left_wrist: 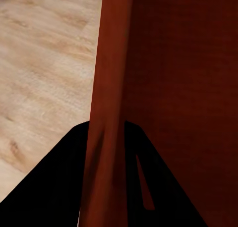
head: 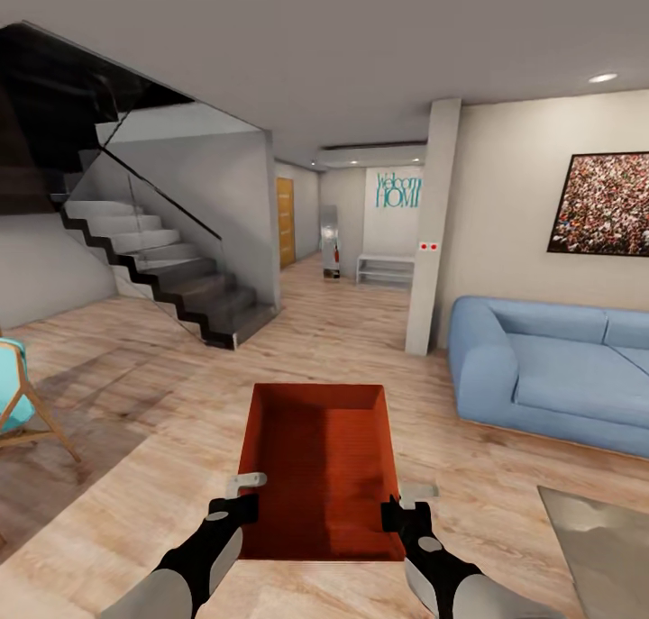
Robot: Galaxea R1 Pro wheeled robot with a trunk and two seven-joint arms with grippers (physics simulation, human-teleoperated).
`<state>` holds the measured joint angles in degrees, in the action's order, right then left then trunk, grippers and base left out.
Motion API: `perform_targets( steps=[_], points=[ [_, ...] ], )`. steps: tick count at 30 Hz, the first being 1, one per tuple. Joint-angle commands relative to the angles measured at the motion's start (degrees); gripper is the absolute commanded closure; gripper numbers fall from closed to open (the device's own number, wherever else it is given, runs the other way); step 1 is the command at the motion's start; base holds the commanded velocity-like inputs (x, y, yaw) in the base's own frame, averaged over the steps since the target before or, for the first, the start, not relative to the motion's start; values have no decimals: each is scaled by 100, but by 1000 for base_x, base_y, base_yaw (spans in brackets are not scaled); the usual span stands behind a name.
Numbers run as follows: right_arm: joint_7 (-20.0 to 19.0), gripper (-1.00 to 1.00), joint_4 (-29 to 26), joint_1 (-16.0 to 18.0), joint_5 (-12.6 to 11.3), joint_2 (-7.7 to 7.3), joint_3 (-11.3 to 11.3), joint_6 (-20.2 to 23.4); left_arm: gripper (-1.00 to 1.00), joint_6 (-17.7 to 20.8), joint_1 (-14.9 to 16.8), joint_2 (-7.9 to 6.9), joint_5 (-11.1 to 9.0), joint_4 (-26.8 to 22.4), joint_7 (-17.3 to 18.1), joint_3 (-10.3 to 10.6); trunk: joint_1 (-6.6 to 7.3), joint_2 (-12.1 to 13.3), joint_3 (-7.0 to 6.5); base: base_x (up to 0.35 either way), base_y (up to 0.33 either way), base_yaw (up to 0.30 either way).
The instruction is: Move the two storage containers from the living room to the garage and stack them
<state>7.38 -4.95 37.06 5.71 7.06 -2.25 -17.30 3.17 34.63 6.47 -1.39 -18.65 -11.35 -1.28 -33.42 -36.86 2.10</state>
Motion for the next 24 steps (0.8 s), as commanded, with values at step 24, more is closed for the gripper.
perform_targets(
  steps=[24],
  points=[
    [36, 100, -15, 9, 35, -12, -232, -98, 100, 35, 0, -4, -63, -22, -34, -32, -5, -9, 10, 321, 0, 0]
  ],
)
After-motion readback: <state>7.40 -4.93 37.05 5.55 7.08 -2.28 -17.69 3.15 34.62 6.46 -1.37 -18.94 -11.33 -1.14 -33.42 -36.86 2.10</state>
